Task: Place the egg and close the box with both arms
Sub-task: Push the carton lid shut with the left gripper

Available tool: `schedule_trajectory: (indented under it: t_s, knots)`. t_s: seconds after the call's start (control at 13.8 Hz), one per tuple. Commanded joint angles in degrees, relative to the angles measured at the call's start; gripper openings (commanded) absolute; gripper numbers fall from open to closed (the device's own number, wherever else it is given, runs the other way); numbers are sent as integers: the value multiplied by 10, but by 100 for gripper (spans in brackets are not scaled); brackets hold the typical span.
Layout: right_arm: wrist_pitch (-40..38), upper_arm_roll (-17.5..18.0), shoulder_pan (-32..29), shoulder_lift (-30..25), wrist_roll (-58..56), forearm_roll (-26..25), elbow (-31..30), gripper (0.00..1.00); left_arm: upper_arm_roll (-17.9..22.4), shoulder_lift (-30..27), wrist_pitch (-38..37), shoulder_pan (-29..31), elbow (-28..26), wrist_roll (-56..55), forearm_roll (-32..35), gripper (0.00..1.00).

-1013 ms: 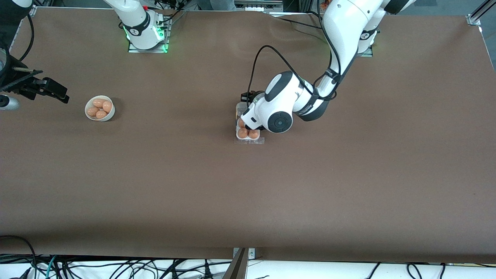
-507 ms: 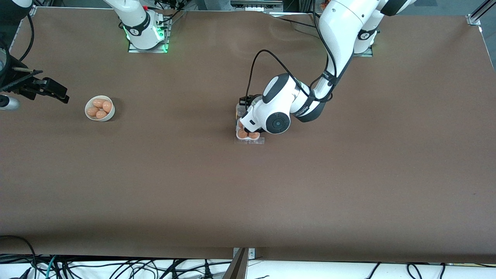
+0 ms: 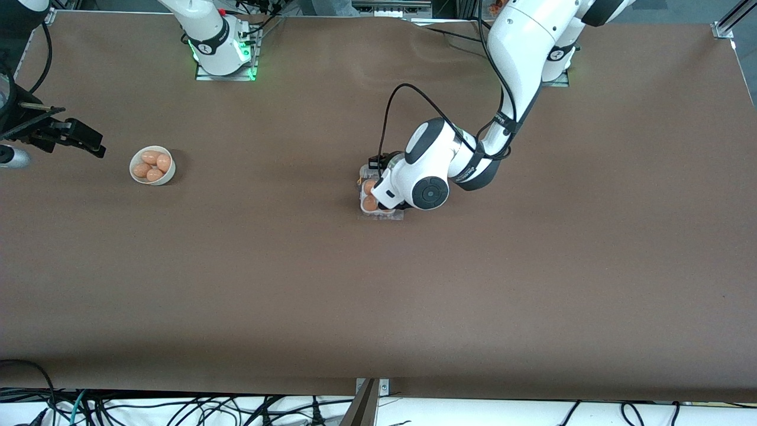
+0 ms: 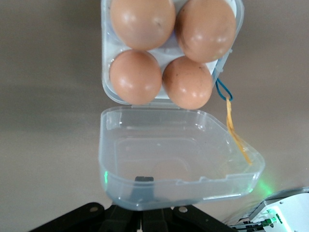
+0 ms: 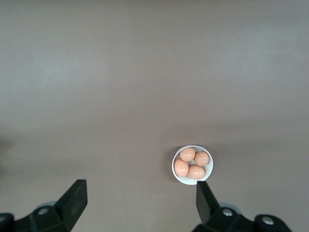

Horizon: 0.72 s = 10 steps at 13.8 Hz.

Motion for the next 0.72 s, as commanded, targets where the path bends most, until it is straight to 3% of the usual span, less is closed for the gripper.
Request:
schedule_trajectory:
  t_s: [0.0, 0.43, 0.51, 0.65]
  knots:
    - [1, 8, -9, -5, -4, 0, -4, 100, 15, 4, -1, -4, 27, -13, 9, 4]
    - [1, 8, -9, -5, -4, -1, -4, 100, 50, -3, -8, 2, 68, -10, 9, 4]
    - [1, 8, -9, -5, -4, 0, -4, 100, 72, -12, -9, 2, 70, -9, 10, 7]
    - [1, 8, -9, -5, -4, 0, -4, 100, 122, -38, -14, 2, 72, -8, 73, 25]
